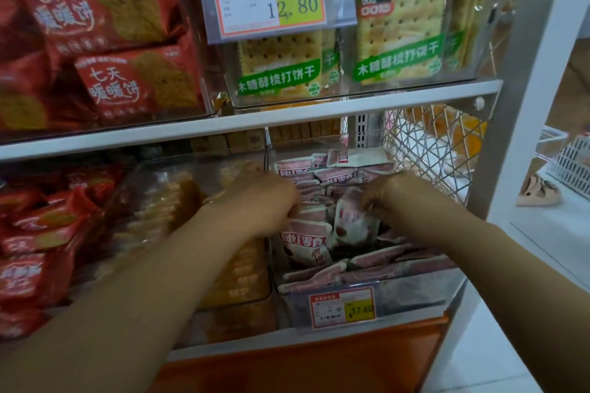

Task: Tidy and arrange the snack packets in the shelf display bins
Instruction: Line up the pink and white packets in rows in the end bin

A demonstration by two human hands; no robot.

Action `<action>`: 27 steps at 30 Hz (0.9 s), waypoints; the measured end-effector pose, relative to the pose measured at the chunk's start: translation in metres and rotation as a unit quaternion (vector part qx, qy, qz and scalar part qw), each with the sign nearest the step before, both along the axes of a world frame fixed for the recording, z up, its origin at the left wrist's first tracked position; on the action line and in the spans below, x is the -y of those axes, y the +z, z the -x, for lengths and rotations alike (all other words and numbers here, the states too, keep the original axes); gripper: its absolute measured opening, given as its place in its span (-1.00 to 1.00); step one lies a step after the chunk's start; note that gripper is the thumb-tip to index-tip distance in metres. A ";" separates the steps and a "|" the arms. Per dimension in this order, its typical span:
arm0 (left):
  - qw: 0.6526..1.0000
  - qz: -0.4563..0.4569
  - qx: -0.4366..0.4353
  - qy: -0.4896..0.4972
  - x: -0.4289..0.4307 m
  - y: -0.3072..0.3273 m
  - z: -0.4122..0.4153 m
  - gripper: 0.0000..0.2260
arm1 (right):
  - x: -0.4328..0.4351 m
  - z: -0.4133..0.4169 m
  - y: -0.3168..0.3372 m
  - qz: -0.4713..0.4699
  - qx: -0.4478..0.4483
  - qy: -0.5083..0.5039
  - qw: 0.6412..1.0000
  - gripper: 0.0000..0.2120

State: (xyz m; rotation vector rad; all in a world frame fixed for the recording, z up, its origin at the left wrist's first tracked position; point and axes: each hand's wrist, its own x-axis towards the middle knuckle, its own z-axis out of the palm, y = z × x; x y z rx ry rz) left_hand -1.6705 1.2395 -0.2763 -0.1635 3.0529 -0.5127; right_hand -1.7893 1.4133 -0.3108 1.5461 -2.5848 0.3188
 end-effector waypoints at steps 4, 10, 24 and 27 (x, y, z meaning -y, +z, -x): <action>0.998 -0.046 0.045 -0.009 -0.002 -0.001 -0.005 -0.92 | 0.006 -0.002 -0.008 -0.108 0.042 0.024 0.993 -0.67; 0.993 -0.114 0.026 -0.006 0.004 -0.005 -0.009 -0.87 | -0.003 0.022 0.009 0.153 0.171 -0.067 0.971 -0.84; 0.968 -0.246 -0.058 -0.007 0.010 -0.023 -0.024 -0.91 | 0.025 0.039 0.003 0.143 -0.141 -0.075 0.977 -0.63; 0.955 -0.286 -0.074 0.006 0.006 -0.025 -0.029 -0.92 | 0.005 0.011 0.010 0.297 -0.087 -0.018 0.951 -0.72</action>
